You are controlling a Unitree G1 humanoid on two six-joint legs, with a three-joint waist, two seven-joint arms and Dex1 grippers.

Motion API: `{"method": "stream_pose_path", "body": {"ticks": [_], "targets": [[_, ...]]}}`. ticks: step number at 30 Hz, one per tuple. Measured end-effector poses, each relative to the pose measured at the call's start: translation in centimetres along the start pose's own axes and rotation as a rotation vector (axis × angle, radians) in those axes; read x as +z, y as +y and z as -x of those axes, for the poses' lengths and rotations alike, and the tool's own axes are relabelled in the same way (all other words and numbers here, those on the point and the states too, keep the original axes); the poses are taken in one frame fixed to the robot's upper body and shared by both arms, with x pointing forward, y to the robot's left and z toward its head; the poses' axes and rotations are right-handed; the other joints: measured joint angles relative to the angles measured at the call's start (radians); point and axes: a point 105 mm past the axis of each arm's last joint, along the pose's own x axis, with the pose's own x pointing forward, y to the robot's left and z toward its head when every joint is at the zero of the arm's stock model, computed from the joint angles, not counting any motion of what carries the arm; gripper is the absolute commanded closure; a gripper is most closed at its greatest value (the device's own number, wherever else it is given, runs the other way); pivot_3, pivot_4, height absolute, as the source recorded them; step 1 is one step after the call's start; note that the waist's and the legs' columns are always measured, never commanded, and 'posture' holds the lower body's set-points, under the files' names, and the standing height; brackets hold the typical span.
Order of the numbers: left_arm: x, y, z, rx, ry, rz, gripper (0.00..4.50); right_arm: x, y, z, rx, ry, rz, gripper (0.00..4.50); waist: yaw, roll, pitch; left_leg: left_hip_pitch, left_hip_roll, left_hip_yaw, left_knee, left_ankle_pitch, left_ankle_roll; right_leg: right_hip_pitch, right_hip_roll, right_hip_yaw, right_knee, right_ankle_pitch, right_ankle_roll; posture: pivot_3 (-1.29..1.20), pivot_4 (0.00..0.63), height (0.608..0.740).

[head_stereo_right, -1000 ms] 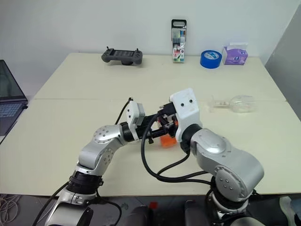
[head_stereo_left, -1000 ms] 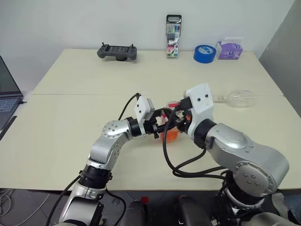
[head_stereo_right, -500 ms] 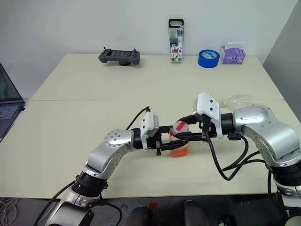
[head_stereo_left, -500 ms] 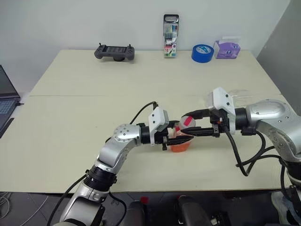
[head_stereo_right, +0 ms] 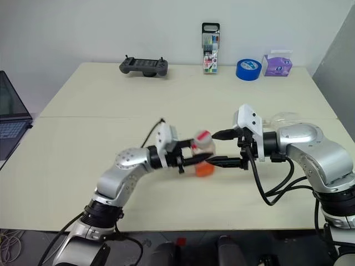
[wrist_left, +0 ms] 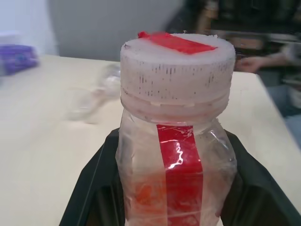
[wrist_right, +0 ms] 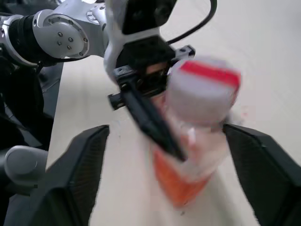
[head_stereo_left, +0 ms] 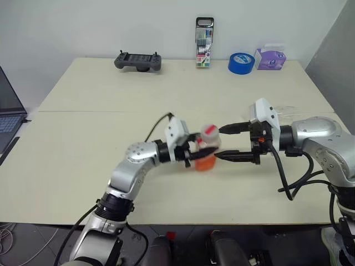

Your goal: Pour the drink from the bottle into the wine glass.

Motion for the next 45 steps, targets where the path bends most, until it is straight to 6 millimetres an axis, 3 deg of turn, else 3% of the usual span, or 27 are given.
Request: {"method": "stream_pose_path", "body": {"ticks": [8, 12, 16, 21, 27, 33, 36, 42, 45], "targets": [[0.6, 0.4, 0.0, 0.011, -0.016, -0.015, 2.55, 3.1, -0.8, -0.4, -0.351, -0.134, -0.057, 0.00, 0.003, 0.000, 0.000, -0.001, -0.001, 0.000, 0.000, 0.000, -0.001, -0.001, -0.003, 0.001, 0.000, 0.000, 0.000, 0.00, 0.150, 0.740], [0.7, 0.5, 0.1, 0.020, -0.020, -0.018, 2.55, 3.6, 0.4, -1.9, -0.442, -0.166, -0.134, 0.00, 0.003, 0.000, 0.000, -0.002, -0.001, 0.000, 0.000, 0.001, -0.002, -0.003, -0.003, 0.000, 0.003, 0.000, 0.000, 0.00, 0.150, 0.740], [0.7, 0.5, 0.1, 0.016, -0.022, -0.017, 2.55, 3.6, 1.4, -2.5, -0.498, -0.161, -0.158, 0.00, 0.002, 0.000, 0.000, -0.002, -0.002, 0.000, 0.000, 0.001, -0.002, -0.003, -0.003, 0.000, 0.003, 0.000, 0.000, 0.00, 0.150, 0.740], [0.4, 0.2, 0.1, 0.001, -0.022, -0.013, 2.56, 3.4, 0.1, -2.6, -0.712, -0.153, -0.201, 0.00, 0.000, 0.000, 0.000, -0.001, -0.002, 0.001, 0.000, 0.001, -0.002, -0.004, -0.003, 0.001, 0.005, 0.000, 0.000, 0.00, 0.150, 0.740], [0.3, 0.1, 0.1, -0.001, -0.020, -0.011, 2.56, 3.0, 0.3, -3.9, -0.805, -0.119, -0.258, 0.00, -0.003, 0.000, 0.000, -0.002, -0.001, 0.000, 0.000, 0.001, -0.002, -0.005, -0.003, 0.001, 0.005, 0.000, 0.000, 0.00, 0.150, 0.740], [0.1, 0.1, 0.2, 0.002, -0.015, -0.007, 2.57, 3.3, 0.3, -3.8, -0.872, -0.102, -0.267, 0.00, -0.003, 0.001, 0.000, -0.002, -0.002, 0.001, 0.000, 0.001, -0.002, -0.005, -0.003, 0.001, 0.005, 0.000, 0.000, 0.00, 0.150, 0.740], [0.0, 0.1, 0.2, 0.002, -0.013, -0.007, 2.58, 3.3, 0.5, -4.0, -0.877, -0.100, -0.278, 0.54, -0.003, 0.001, 0.000, -0.002, -0.002, 0.001, 0.000, 0.001, -0.002, -0.005, -0.003, 0.000, 0.005, 0.000, 0.000, 0.00, 0.150, 0.740], [-0.3, 0.0, -0.1, -0.005, -0.008, 0.004, 2.58, 3.3, 1.0, -4.6, -0.838, -0.082, -0.267, 2.57, -0.003, 0.001, 0.000, -0.002, -0.002, 0.000, 0.000, 0.001, -0.002, -0.005, -0.003, 0.000, 0.005, 0.000, 0.000, 0.00, 0.150, 0.740], [-0.2, 0.0, -0.1, -0.005, -0.009, 0.003, 2.58, 3.4, 1.0, -4.6, -0.834, -0.083, -0.262, 2.65, -0.003, 0.001, 0.000, -0.002, -0.002, 0.001, 0.000, 0.001, -0.002, -0.005, -0.003, 0.000, 0.005, 0.000, 0.000, 0.00, 0.150, 0.740]]}}
